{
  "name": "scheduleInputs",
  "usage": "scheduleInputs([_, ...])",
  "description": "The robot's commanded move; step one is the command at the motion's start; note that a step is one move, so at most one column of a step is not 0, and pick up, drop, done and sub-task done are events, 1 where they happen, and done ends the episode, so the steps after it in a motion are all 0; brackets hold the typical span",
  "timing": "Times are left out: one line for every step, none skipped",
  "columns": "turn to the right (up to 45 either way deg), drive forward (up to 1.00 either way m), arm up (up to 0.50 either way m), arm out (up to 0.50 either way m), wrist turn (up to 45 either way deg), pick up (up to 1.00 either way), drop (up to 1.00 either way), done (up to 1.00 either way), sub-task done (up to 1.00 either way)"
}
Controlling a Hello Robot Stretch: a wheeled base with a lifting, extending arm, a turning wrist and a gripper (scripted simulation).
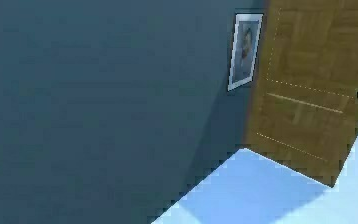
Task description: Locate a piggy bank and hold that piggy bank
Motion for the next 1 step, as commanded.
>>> scheduleInputs([33.0, 0.0, 0.0, 0.0, 0.0, 0.0, 0.0, 0.0, 0.0])
